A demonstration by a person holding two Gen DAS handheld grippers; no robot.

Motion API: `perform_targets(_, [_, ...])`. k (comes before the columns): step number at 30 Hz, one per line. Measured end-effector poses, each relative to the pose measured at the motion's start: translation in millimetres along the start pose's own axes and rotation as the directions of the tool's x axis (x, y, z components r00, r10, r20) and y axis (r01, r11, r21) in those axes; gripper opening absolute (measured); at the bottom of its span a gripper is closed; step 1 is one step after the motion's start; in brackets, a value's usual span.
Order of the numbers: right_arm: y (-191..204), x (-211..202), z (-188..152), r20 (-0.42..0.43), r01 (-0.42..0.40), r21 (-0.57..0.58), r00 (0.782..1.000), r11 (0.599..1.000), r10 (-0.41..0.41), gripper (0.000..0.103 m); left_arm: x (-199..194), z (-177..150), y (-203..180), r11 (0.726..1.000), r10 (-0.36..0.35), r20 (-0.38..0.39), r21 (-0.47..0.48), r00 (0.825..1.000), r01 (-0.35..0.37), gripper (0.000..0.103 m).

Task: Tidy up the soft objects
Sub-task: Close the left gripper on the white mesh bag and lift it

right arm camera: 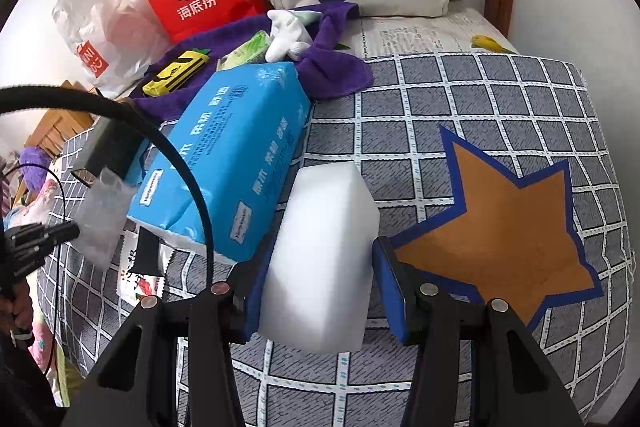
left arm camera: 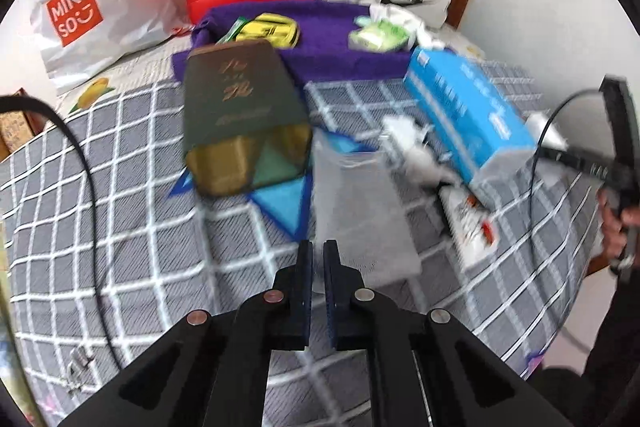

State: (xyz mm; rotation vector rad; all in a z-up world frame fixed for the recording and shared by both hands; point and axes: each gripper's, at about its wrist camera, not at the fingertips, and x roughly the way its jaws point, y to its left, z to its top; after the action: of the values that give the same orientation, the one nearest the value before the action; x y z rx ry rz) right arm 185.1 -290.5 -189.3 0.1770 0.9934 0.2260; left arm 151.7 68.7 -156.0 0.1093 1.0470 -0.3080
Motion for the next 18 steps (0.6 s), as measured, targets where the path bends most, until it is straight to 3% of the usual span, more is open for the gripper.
perform_targets(1, [1.1,0.3,0.1,0.001,-0.003,-0.001,1.0,1.0,0.003,0.049,3.0,-2.2,1.0,1.0,0.006,-0.013,0.002,1.0,-0.006,0.007])
perform_targets(3, [3.3,1.6,0.9,-0.001,-0.012,-0.004,1.0,1.0,0.012,0.049,11.2,-3.9,1.7,1.0,0.006,-0.031,0.002,0.999,-0.006,0.018])
perform_targets(5, [5.1,1.8,1.5,-0.003,-0.015,-0.007,1.0,1.0,0.015,0.049,15.1,-1.8,-2.6,1.0,-0.007,-0.024,0.007,1.0,0.007,0.046])
perform_targets(6, [6.0,1.6,1.7,-0.004,-0.015,-0.009,1.0,1.0,0.015,0.049,16.7,-0.2,-6.0,1.0,-0.012,-0.017,0.012,1.0,0.012,0.074])
perform_targets(7, [6.2,0.7,1.4,-0.004,-0.016,-0.011,1.0,1.0,0.016,0.049,18.5,2.2,-11.3,1.0,-0.001,-0.008,0.021,1.0,0.001,0.085])
perform_targets(9, [5.7,-0.5,0.8,-0.002,-0.017,-0.009,1.0,1.0,0.017,0.049,19.4,4.6,-20.4,0.999,0.011,0.019,0.053,1.0,-0.012,0.085])
perform_targets(16, [7.1,0.5,-2.6,-0.01,-0.02,-0.007,1.0,1.0,0.02,0.049,46.0,7.8,-43.9,0.99,0.046,-0.039,0.134,0.998,-0.041,0.086])
perform_targets(18, [8.2,0.5,-3.0,-0.011,-0.021,-0.009,1.0,1.0,0.021,0.049,46.5,6.8,-43.7,0.991,0.041,-0.019,0.129,0.999,-0.038,0.082])
